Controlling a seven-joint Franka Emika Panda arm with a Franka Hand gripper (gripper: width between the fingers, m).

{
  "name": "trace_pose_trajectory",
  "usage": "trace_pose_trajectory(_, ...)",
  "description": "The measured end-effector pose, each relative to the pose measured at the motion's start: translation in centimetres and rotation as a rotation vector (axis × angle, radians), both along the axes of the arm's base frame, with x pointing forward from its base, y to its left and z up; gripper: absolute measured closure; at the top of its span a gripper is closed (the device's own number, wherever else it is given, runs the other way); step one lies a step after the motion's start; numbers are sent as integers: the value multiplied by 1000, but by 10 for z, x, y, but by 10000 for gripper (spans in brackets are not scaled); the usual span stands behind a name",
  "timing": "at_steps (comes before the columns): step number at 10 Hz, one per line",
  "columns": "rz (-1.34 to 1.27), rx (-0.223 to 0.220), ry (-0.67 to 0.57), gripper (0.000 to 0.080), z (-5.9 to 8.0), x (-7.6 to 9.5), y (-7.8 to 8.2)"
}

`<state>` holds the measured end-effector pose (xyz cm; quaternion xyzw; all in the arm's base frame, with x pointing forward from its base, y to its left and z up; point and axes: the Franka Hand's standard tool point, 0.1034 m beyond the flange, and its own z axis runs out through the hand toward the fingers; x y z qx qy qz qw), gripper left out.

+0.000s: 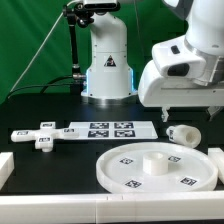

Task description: Assemble round table

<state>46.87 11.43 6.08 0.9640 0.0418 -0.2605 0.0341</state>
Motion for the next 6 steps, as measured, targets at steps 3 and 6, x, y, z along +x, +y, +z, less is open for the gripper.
trace_pose_trajectory(3, -9, -22, 155, 150, -16, -9, 3)
trace_pose_trajectory(6, -11, -37, 351, 150, -26, -18, 12)
